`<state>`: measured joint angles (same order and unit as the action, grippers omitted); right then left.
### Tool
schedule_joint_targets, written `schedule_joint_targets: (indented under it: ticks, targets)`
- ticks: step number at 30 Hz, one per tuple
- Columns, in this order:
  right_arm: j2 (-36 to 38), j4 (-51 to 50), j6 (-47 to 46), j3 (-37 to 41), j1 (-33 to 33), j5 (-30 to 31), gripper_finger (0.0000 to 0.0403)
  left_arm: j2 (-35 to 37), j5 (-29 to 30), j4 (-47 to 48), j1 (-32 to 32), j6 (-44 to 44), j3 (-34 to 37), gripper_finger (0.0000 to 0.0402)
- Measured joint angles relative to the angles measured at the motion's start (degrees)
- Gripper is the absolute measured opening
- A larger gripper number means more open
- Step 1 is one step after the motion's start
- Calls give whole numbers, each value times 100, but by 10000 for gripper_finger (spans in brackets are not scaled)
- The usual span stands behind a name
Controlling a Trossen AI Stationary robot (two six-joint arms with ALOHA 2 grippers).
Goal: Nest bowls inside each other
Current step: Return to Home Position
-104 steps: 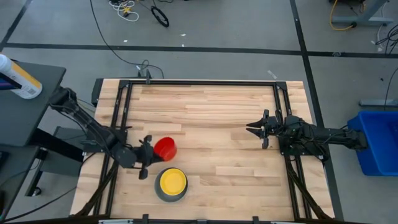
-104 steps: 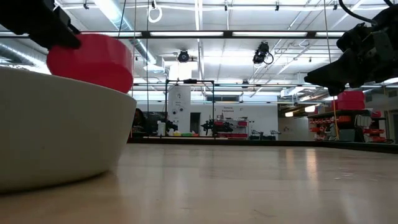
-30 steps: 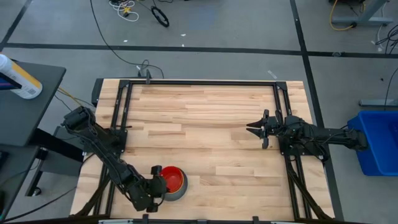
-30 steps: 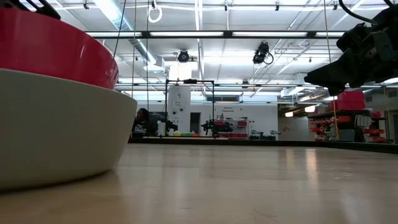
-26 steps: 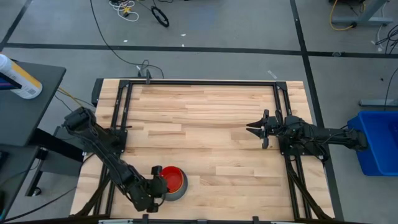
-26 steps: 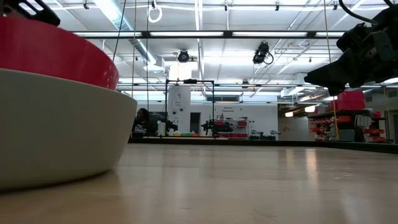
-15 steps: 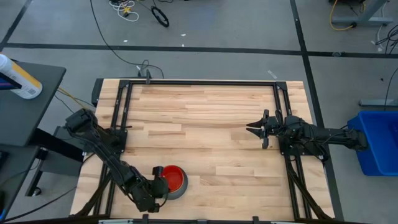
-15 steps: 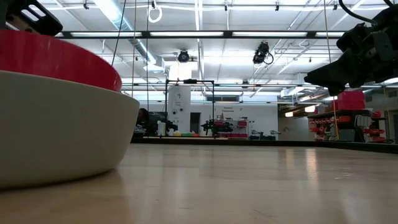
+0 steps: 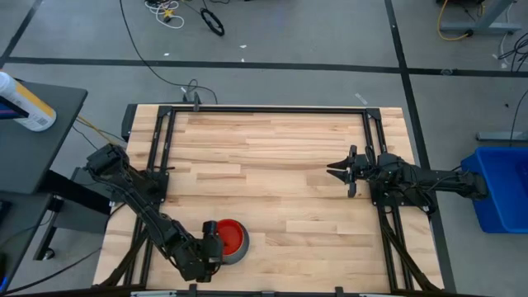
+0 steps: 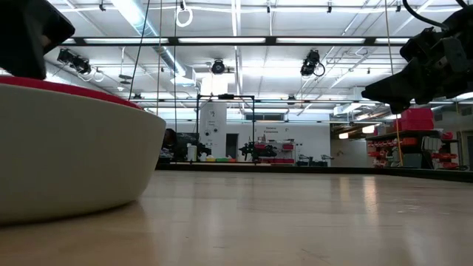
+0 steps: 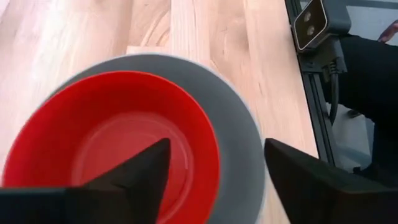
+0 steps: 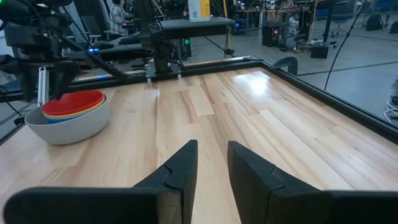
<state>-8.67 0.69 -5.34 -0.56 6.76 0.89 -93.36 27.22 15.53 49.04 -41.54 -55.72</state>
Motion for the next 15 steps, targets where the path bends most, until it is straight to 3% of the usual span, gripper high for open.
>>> schedule_joint_targets:
  ticks: [6,11,15]
  targets:
    - [0,0,0,-2,0,0,96,56,711,2,4,356,0,300]
    - [0,0,-1,-1,-2,0,95,299,1730,111,4,1046,0,288]
    - [0,0,0,0,-2,0,96,806,2656,719,109,1226,0,271]
